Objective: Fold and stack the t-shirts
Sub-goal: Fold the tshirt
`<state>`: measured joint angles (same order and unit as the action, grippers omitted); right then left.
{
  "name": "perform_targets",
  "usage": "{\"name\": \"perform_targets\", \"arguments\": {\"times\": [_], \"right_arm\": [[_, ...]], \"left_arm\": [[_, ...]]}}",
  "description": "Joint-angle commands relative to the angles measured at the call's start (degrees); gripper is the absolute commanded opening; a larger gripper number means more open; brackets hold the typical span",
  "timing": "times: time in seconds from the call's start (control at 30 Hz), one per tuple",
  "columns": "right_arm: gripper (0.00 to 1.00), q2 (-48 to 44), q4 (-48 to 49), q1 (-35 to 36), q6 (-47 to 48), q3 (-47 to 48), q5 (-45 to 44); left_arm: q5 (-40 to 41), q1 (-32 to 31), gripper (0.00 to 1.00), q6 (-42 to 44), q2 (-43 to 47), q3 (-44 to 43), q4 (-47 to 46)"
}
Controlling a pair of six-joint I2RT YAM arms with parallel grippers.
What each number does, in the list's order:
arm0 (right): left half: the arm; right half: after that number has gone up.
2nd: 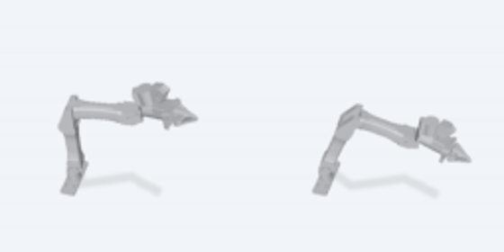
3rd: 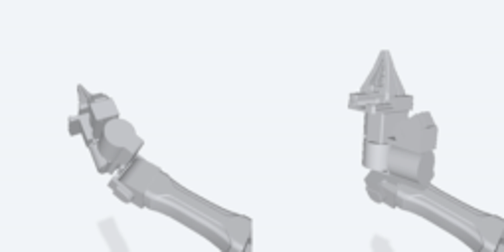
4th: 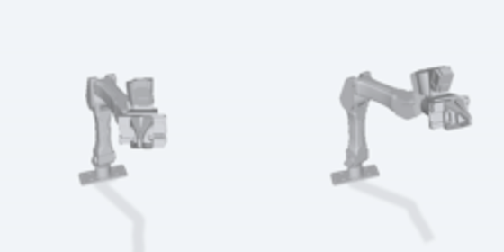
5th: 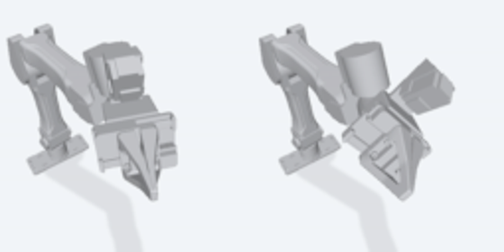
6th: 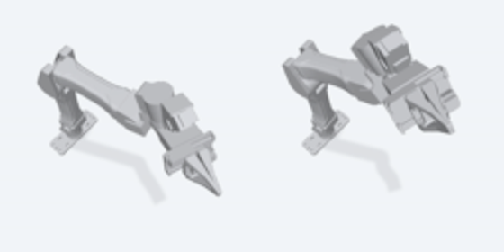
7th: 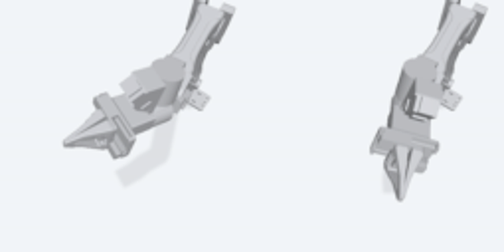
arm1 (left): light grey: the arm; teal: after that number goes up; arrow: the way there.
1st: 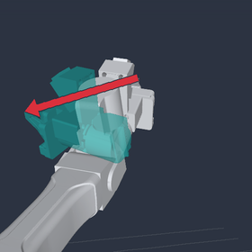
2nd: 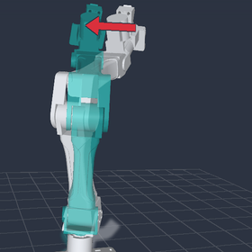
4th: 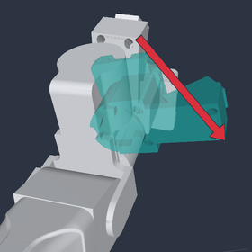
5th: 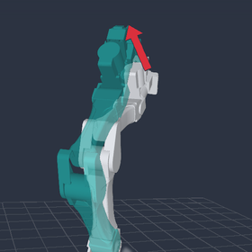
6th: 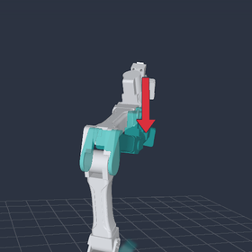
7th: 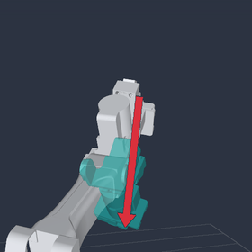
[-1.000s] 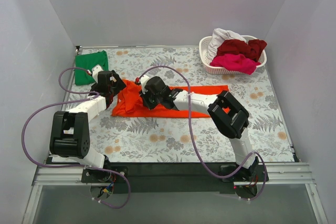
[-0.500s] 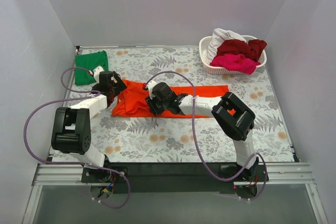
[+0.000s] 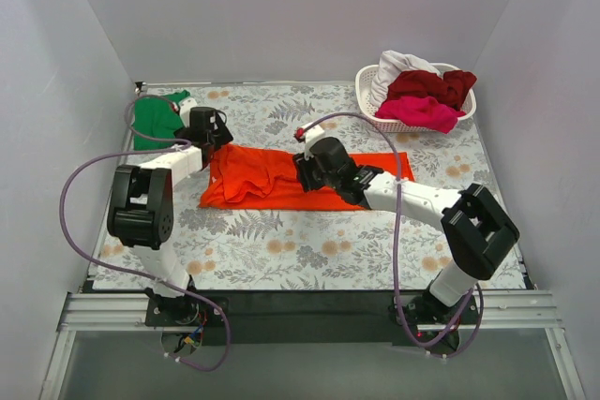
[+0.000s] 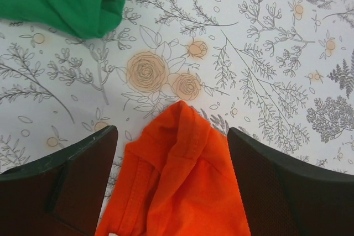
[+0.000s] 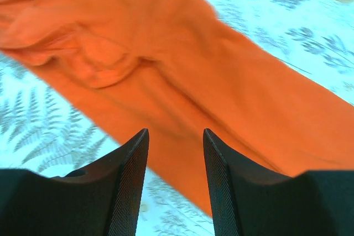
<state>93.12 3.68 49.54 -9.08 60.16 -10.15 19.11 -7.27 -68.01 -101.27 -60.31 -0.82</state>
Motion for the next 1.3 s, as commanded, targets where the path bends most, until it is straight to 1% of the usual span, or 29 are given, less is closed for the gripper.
{"name": "perform_targets", "arguments": {"times": [0.0, 0.1, 0.17, 0.3, 0.43, 0.57, 0.67, 0.8, 0.93, 1.1, 1.17, 1.27], "right_arm": [[0.39, -2.2, 1.5, -4.6, -2.0, -2.2, -1.0], [0.39, -3.9, 2.1, -7.6, -2.3, -4.6, 0.0], [0.39, -5.5, 2.6, -9.5, -2.5, -6.4, 1.0], [0.39, -8.2, 3.2, -11.7, -2.7, -9.3, 1.9], [0.39, -10.7, 3.4, -13.1, -2.7, -11.5, 1.5], [0.39, -12.7, 3.4, -15.1, -3.7, -14.1, 1.5], [0.39, -14.2, 3.4, -16.2, -4.1, -15.9, 1.7], [0.39, -15.6, 3.3, -16.8, -4.2, -17.0, 1.7], [0.39, -16.2, 3.3, -17.4, -4.5, -17.9, 1.2], [0.39, -15.7, 3.1, -19.4, -4.7, -18.2, 0.5], [0.39, -15.3, 3.1, -20.7, -4.6, -18.2, -0.4], [0.39, -13.8, 2.9, -23.0, -4.2, -17.2, -1.8]], "left_arm": [[3.4, -1.4, 0.73, 3.1, -2.2, -5.2, 2.3], [2.9, -1.4, 0.69, 3.8, -4.6, -7.9, 3.0], [4.1, -1.5, 0.65, 3.9, -6.4, -9.2, 3.9], [5.8, -1.5, 0.59, 4.0, -9.0, -11.9, 6.0], [5.6, -1.5, 0.51, 3.8, -10.6, -12.9, 6.4], [5.1, -1.5, 0.49, 3.5, -12.5, -13.6, 6.5], [4.5, -1.5, 0.45, 2.7, -13.1, -13.6, 6.4], [4.4, -1.5, 0.35, 2.4, -13.7, -14.0, 6.4], [4.9, -1.5, 0.19, 2.0, -13.6, -13.8, 6.4], [5.0, -1.5, 0.1, 1.9, -12.9, -13.6, 6.4], [5.1, -1.5, 0.05, 1.9, -12.8, -13.5, 6.4], [5.2, -1.4, 0.01, 1.7, -12.5, -13.2, 6.4]]}}
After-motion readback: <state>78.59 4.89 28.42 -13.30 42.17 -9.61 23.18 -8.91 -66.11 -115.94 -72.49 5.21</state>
